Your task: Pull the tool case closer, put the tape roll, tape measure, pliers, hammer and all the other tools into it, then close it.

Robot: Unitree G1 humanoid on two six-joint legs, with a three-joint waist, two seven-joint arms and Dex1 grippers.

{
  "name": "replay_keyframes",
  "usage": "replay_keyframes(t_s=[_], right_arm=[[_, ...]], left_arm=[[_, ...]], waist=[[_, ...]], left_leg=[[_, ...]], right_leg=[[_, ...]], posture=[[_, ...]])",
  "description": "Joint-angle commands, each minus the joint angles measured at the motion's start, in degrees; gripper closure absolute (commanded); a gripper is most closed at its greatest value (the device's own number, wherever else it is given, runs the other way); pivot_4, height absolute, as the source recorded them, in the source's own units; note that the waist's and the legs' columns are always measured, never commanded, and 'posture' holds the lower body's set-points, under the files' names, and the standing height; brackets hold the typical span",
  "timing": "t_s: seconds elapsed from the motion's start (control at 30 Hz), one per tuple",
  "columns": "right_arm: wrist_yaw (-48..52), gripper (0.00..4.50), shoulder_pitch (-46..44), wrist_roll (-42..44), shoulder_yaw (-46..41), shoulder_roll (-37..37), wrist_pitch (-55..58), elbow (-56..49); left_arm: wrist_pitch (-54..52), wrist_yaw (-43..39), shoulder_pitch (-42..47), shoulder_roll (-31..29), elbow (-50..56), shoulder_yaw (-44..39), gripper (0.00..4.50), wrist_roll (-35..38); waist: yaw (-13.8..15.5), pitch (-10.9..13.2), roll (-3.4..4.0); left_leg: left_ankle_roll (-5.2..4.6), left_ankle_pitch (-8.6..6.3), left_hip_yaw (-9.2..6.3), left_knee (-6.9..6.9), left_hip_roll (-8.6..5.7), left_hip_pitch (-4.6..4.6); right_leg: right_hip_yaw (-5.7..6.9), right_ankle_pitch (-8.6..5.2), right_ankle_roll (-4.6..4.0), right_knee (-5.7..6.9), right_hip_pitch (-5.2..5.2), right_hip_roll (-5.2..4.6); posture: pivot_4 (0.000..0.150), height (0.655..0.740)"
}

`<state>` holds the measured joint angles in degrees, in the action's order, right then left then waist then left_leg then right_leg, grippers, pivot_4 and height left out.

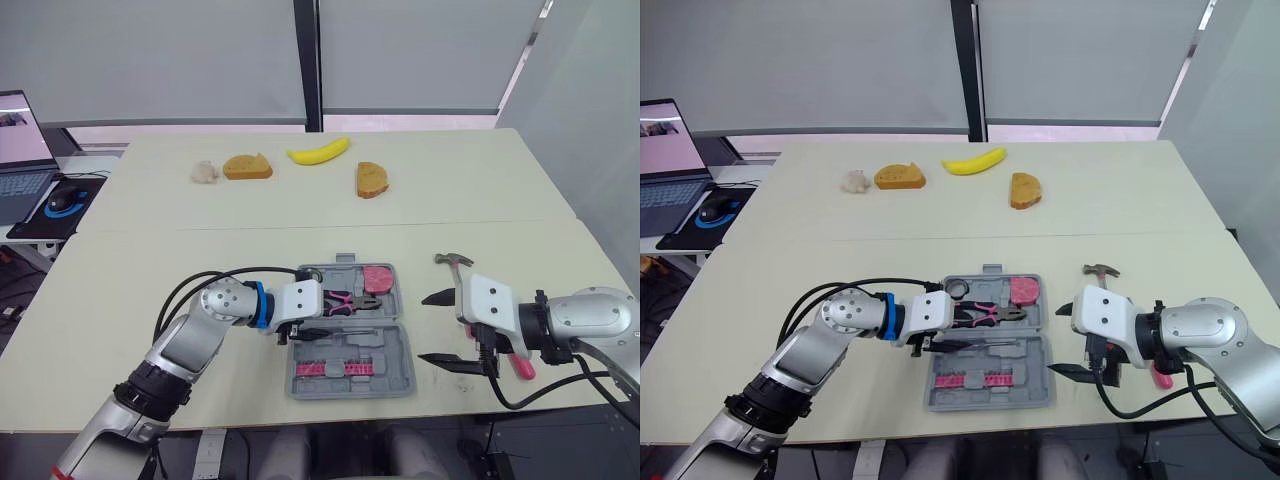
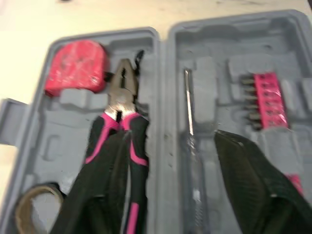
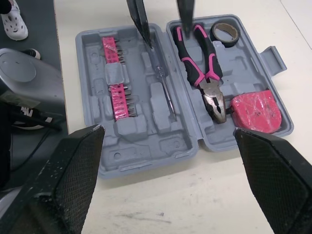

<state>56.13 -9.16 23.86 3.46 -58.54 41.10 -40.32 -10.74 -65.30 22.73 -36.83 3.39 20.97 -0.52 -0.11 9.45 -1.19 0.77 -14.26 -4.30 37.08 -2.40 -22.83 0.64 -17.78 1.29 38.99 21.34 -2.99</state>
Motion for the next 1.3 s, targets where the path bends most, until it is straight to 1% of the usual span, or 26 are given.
replay_keyframes(t_s=[0.03,0.07,0.13,0.17,0.33,0.53,0.63,0.77,0.87,0.97,1.07,1.13,1.2,1.23,1.3], right_arm=[[-0.6,0.0,-0.3,0.2,-0.8,0.1,-0.7,-1.4],[-0.6,0.0,-0.3,0.1,-0.7,0.2,-0.7,-1.4],[-0.7,0.0,-0.2,0.2,-0.7,0.3,-0.7,-1.5],[-0.7,0.0,-0.2,0.2,-0.7,0.3,-0.7,-1.5],[-0.7,0.0,-0.1,0.3,-0.8,0.1,-0.7,-1.6],[-0.8,0.0,0.1,0.4,-0.9,0.0,-0.5,-1.9],[-0.7,0.0,0.3,0.4,-1.0,-0.2,-0.5,-2.0],[-0.8,0.0,0.6,0.4,-1.5,0.2,-1.4,-2.0],[-1.2,0.0,0.7,0.9,-3.0,0.9,-2.1,-1.9],[-2.2,0.0,1.8,1.9,-6.7,1.6,-2.3,-1.9],[-4.0,0.0,4.7,1.8,-12.5,2.4,-2.4,-1.3],[-5.1,0.0,8.0,1.1,-17.4,2.8,-2.9,-0.7],[-6.8,0.0,11.2,0.2,-22.5,4.1,-3.4,0.3],[-7.4,0.0,12.3,0.0,-24.1,4.6,-3.7,0.6],[-8.8,0.0,15.1,-1.1,-27.9,6.0,-4.0,1.6]], left_arm=[[2.0,-0.1,-0.4,0.5,-0.3,1.1,3.41,-0.5],[2.1,0.3,-0.3,0.9,-0.9,1.8,3.69,-1.4],[2.6,0.8,-0.2,1.3,-1.8,2.8,4.37,-2.8],[2.9,0.9,-0.1,1.4,-2.2,3.1,4.44,-3.3],[3.9,3.6,0.6,4.2,-6.1,5.3,4.44,-6.5],[3.8,5.0,0.1,4.8,-8.4,6.2,4.44,-8.8],[4.2,4.8,-0.8,4.4,-8.6,6.0,4.44,-8.5],[3.1,4.6,-1.4,4.6,-6.4,4.2,4.44,-6.0],[-1.2,4.3,-2.1,4.2,-1.8,-0.9,4.44,-0.3],[-5.4,3.0,-3.6,1.7,2.8,-7.8,4.44,6.6],[-7.7,1.9,-6.4,-1.5,5.0,-17.1,4.44,13.9],[-8.2,2.3,-9.1,-3.3,4.6,-23.7,4.44,17.9],[-6.0,3.2,-12.6,-5.2,2.7,-29.4,4.44,18.9],[-5.2,3.4,-13.8,-5.7,2.3,-31.0,4.44,19.1],[-6.3,5.9,-17.1,-5.9,1.4,-35.2,4.44,19.9]], waist=[[0.0,0.0,0.0],[0.0,0.0,0.0],[0.0,0.0,0.0],[0.0,0.0,0.0],[0.0,0.0,0.0],[0.0,0.0,0.0],[0.0,0.0,0.01],[0.0,0.0,0.01],[-0.1,0.0,0.0],[0.0,0.0,0.0],[-0.1,0.0,0.0],[-0.1,0.0,0.01],[0.0,0.0,0.01],[0.0,0.0,0.01],[0.1,0.0,0.01]], left_leg=[[0.0,0.0,0.0,0.0,0.0,0.0],[0.0,0.0,0.0,0.01,0.0,0.0],[0.0,0.0,0.0,0.0,-0.01,0.01],[0.0,0.0,0.0,0.01,0.0,0.0],[0.0,0.0,0.0,0.01,0.0,0.02],[-0.01,0.0,-0.01,0.02,0.0,0.03],[-0.01,0.01,-0.03,0.03,0.0,0.07],[-0.01,0.01,-0.02,0.03,0.0,0.08],[-0.01,0.01,-0.02,0.03,0.0,0.07],[-0.01,0.01,-0.05,0.02,0.04,0.02],[-0.01,0.01,-0.03,0.01,0.04,0.04],[-0.01,0.01,-0.02,0.0,0.05,0.03],[-0.01,0.01,-0.03,0.0,0.05,0.03],[-0.01,0.01,-0.02,0.0,0.04,0.06],[-0.01,0.01,0.0,0.0,0.03,0.07]], right_leg=[[0.0,0.0,0.0,0.0,-0.01,0.0],[0.0,0.0,0.0,0.0,-0.01,0.0],[0.0,0.0,0.0,0.0,-0.02,0.0],[0.0,0.0,0.0,0.0,-0.01,0.0],[0.01,0.0,0.0,0.02,-0.02,0.01],[0.01,0.01,0.0,0.03,-0.04,0.01],[0.01,0.01,0.01,0.03,-0.08,0.01],[0.01,0.01,0.01,0.04,-0.09,0.01],[0.01,0.01,0.01,0.04,-0.06,0.01],[0.02,0.01,0.01,0.06,-0.01,0.04],[-0.01,0.01,0.01,0.03,-0.02,0.04],[-0.01,0.01,0.01,0.01,-0.01,0.03],[-0.01,0.01,0.01,0.0,-0.02,0.02],[-0.01,0.01,0.01,0.0,-0.05,0.02],[-0.03,0.01,0.01,0.0,-0.06,-0.01]], posture=[[0.15,0.74],[0.15,0.74],[0.15,0.74],[0.15,0.74],[0.15,0.74],[0.15,0.74],[0.15,0.74],[0.15,0.74],[0.15,0.74],[0.15,0.74],[0.15,0.74],[0.15,0.74],[0.15,0.74],[0.15,0.74],[0.15,0.74]])
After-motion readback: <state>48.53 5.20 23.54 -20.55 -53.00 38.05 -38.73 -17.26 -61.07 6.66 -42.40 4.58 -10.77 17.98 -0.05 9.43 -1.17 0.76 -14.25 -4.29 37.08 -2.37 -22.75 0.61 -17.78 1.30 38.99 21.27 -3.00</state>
